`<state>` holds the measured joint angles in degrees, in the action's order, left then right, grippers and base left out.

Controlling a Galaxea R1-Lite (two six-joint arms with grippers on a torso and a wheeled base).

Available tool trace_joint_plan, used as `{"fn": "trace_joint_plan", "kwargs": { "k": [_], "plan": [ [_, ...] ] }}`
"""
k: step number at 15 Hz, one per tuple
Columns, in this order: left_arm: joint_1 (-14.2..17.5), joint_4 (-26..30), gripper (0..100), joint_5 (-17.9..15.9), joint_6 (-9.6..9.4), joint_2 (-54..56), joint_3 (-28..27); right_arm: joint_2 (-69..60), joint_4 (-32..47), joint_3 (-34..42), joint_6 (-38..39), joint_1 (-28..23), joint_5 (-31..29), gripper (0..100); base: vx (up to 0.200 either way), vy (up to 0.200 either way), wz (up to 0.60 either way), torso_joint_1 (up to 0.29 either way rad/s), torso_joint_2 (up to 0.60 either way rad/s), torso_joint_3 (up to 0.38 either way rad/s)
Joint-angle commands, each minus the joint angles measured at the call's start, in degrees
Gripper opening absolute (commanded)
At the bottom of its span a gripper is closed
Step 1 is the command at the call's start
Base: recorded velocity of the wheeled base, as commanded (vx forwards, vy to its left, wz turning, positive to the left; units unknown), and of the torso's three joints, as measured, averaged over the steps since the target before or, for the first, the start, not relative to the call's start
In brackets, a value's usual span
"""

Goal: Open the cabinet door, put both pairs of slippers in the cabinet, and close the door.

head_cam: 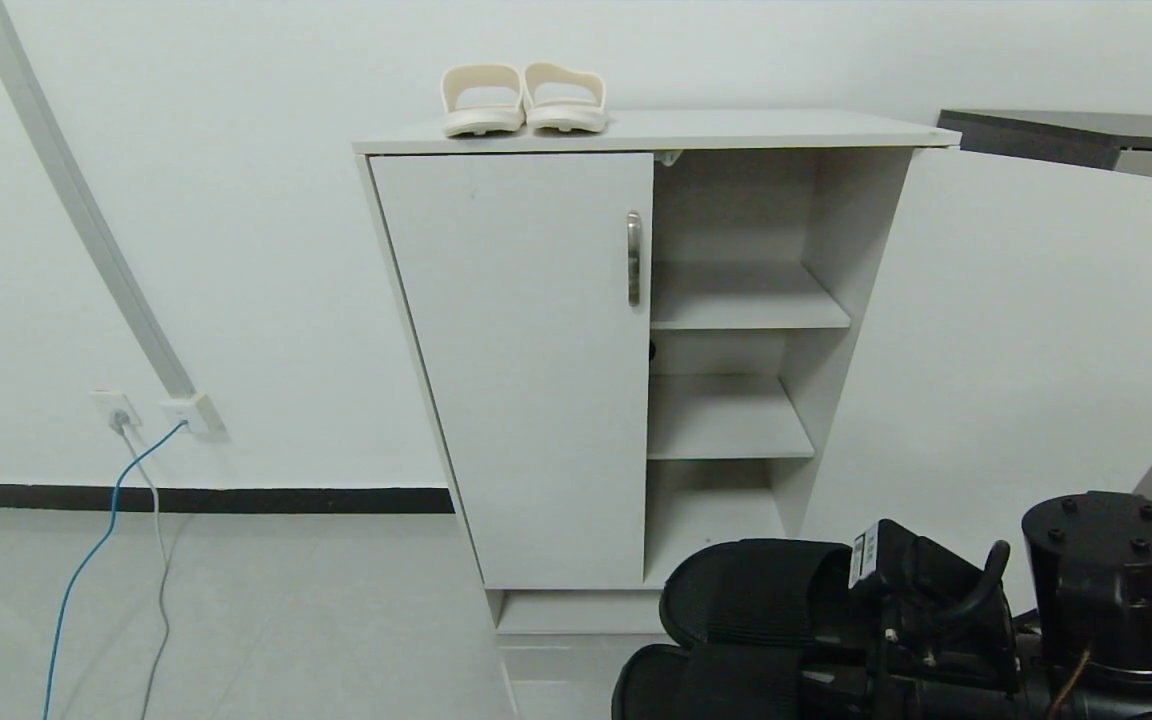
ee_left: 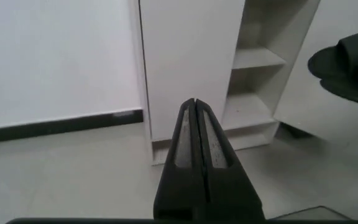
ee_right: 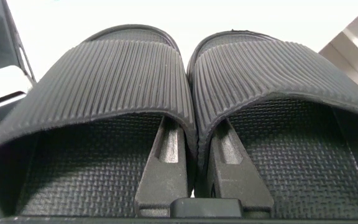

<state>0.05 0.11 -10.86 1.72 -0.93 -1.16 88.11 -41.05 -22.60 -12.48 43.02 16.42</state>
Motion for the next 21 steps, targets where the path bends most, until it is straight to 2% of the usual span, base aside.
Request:
{"fn": "trace_joint_plan", "kwargs": {
  "k": [1,2,3,4,5,6,8,11,13,18,21],
  "plan": [
    [0.1,0.2,0,1.2,-1.89,0.1,-0.4,0.0,0.0,-0.3,0.0,0.9,-0.2,0,0.0,0.0,0.0,0.0,0.0,0.0],
    [0.1,-1.3,0,2.0,-6.38,0.9,0.6,0.0,0.0,-0.3,0.0,1.0,-0.2,0,0.0,0.0,0.0,0.0,0.0,0.0],
    [0.0,-2.7,0,4.3,-7.08,0.8,1.2,0.0,0.0,-0.2,0.0,1.0,-0.2,0,0.0,0.0,0.0,0.0,0.0,0.0],
    [0.0,-1.2,0,6.3,-7.52,0.8,1.2,0.0,0.0,-0.2,0.0,1.1,-0.2,0,0.0,0.0,0.0,0.0,0.0,0.0],
    [0.0,0.8,0,11.6,-6.55,0.8,1.0,0.0,-0.1,-0.4,0.0,1.1,-0.6,0,0.0,0.0,0.0,0.0,0.0,0.0],
    [0.0,0.4,0,12.3,-5.85,0.8,1.0,0.0,0.0,-0.7,0.1,1.3,-2.0,0,0.0,0.0,0.0,0.0,0.0,0.0],
    [0.0,0.1,0,12.2,-4.0,0.9,1.2,1.3,-0.1,-2.1,1.8,2.6,-7.5,0,0.0,0.0,0.0,0.0,0.0,0.0],
    [0.0,0.1,0,12.3,-3.3,0.9,1.2,5.8,-0.6,-4.7,12.8,8.1,-19.8,0,0.0,0.0,0.0,0.0,0.0,0.0],
    [0.0,0.1,0,12.2,-3.21,0.9,1.2,12.0,-4.6,-9.0,20.2,12.1,-30.7,0,0.0,0.0,0.0,0.0,0.0,0.0],
    [0.0,0.1,0,12.2,-2.77,0.9,1.2,23.9,-7.4,-18.3,27.5,13.4,-43.6,0,0.0,0.0,0.0,0.0,0.0,0.0],
    [0.0,0.1,0,12.2,-2.77,0.9,1.2,28.8,-7.5,-23.2,28.5,13.6,-52.6,0,0.0,0.0,0.0,0.0,0.0,0.0]
  ]
}}
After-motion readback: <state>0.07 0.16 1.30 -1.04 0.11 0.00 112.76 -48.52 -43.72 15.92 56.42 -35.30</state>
